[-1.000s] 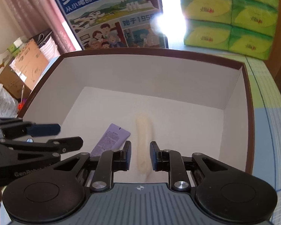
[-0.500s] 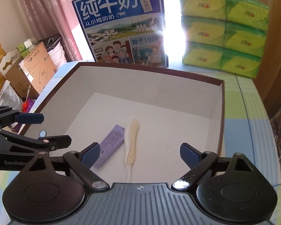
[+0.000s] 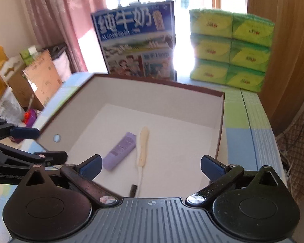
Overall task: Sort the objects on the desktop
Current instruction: 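Open both tools to release the tube and brush, then withdraw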
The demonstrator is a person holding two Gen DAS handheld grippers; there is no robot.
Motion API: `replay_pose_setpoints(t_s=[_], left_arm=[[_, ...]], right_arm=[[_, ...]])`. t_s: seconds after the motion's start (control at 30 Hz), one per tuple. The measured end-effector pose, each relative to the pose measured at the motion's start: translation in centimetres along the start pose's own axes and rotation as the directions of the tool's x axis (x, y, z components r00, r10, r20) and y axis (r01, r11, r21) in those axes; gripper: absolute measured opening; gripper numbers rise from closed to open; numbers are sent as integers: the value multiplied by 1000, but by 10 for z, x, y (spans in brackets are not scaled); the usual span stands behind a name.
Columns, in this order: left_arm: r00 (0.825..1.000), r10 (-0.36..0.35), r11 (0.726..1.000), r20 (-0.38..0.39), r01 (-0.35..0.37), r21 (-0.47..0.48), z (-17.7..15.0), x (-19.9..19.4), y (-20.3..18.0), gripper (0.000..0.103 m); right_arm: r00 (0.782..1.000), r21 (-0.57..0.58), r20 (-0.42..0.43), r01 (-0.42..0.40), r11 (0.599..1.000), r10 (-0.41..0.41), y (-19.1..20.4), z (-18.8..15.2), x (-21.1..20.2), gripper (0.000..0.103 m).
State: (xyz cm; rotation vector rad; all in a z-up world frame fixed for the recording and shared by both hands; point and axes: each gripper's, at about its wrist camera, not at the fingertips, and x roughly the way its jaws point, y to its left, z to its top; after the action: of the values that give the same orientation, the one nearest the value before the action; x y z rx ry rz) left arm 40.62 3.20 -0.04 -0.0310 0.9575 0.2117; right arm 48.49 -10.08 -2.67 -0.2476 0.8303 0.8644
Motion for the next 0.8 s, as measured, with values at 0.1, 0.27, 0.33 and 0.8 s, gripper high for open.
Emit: replay_pose_setpoints(t_s=[0.1,0.27,0.33,0.8], left_arm=[[1000,-4,1000,12,4,0,-6,-14,-2,77],[1000,1,1000,21,-2,4,-19,-33,-5,78],[1000,2,1000,24,-2,4,-24,-40,-7,78],[998,-19,1000,61,19,-3,-67,-86,-8,80]], right_arm=[[999,-7,27,-25,1000,25,4,-6,-16,101],[998,-47,56,-7,999,9,13,-16,-39,101],[998,-54,67,-1,999,5,16,-20,-47,101],[996,-67,80,-36,997,41,31,-54,-92,101]])
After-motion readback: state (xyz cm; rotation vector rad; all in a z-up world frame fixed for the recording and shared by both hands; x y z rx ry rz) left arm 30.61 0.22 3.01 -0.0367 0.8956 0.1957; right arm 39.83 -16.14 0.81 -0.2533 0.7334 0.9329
